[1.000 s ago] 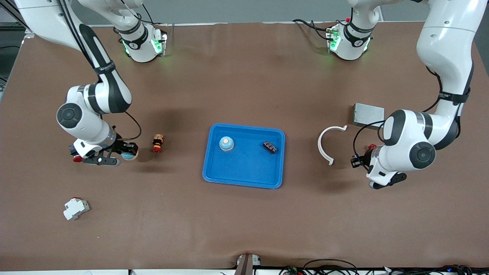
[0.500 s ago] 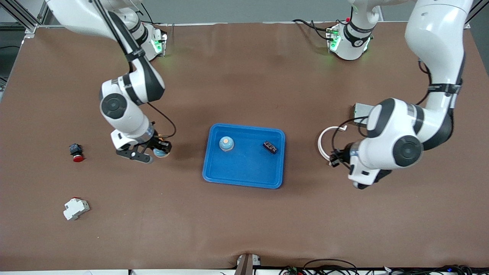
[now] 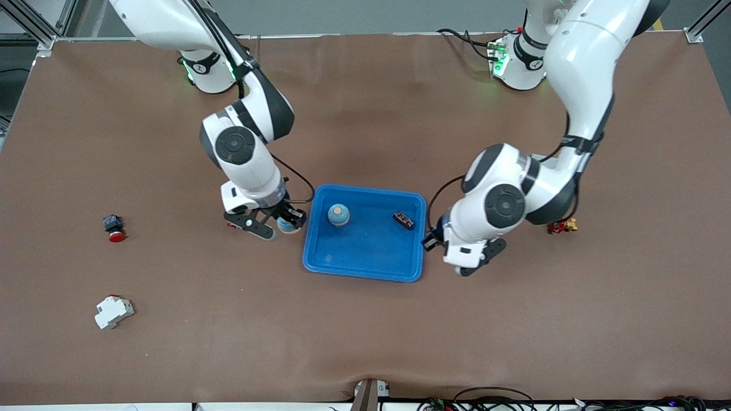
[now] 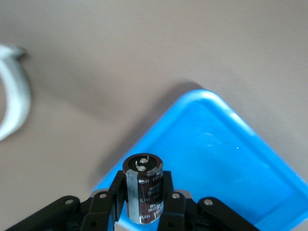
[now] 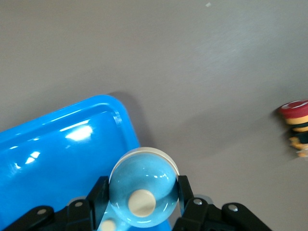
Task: Place electrolytic capacitor and blue bell in tray
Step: 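Carry the bell and capacitor with both grippers into the blue tray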
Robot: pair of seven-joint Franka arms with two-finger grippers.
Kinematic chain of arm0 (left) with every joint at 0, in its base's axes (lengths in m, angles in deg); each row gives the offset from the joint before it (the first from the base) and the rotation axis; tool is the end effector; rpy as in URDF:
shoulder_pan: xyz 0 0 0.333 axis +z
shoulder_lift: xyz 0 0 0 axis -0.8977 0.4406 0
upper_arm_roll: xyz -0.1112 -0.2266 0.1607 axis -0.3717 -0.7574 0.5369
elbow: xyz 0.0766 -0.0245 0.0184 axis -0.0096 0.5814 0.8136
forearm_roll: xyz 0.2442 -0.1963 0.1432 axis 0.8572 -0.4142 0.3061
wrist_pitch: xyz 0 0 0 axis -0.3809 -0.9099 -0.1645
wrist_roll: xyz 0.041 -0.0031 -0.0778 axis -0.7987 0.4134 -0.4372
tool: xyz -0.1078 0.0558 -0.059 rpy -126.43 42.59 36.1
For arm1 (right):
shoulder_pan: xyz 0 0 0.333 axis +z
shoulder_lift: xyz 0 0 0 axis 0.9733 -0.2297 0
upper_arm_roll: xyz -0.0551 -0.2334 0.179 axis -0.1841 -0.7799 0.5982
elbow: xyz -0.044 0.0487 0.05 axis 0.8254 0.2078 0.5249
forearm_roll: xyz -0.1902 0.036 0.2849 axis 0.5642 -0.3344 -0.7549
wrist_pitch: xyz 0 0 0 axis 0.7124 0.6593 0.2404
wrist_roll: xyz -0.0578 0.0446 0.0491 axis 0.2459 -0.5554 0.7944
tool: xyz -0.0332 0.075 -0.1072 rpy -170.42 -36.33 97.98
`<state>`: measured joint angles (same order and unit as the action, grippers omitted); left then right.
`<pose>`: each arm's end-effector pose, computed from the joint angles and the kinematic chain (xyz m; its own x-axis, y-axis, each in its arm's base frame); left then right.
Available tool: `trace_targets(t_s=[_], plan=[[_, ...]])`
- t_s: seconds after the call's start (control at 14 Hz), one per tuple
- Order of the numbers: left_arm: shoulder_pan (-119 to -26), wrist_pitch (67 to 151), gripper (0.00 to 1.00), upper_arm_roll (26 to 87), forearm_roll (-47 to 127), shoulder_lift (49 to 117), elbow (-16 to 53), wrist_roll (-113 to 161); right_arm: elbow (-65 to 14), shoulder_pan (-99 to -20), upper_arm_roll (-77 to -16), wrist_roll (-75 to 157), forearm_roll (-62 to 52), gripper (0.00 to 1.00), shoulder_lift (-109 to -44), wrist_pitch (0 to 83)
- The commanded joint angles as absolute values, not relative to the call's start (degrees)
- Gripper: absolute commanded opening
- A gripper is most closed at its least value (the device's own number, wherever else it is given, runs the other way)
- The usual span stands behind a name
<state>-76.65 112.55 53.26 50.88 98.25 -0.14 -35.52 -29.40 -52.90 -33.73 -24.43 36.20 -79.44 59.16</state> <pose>0.5845 -0.3371 0.2904 0.8022 0.5700 -0.1778 0.5916 -0.7988 0.1087 0.5346 0.3108 0.2965 0.8860 -0.4610 0.0490 -0.4572 -0.8864 -0.0721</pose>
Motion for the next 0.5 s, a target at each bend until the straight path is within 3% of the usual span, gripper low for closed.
trace_targets(t_s=[0.0,0.43], plan=[[-78.6,118.1,0.00,53.9,50.0,101.4,-2.3,-37.5,-19.2,-50.5,-34.3,-29.2,36.4,0.00,-87.2,56.4],[-80.0,130.0,0.00,54.0,50.2,107.4,-2.2,-39.5,-12.9,-48.1,-34.9,-32.1,37.1,0.00,-93.8,55.3]])
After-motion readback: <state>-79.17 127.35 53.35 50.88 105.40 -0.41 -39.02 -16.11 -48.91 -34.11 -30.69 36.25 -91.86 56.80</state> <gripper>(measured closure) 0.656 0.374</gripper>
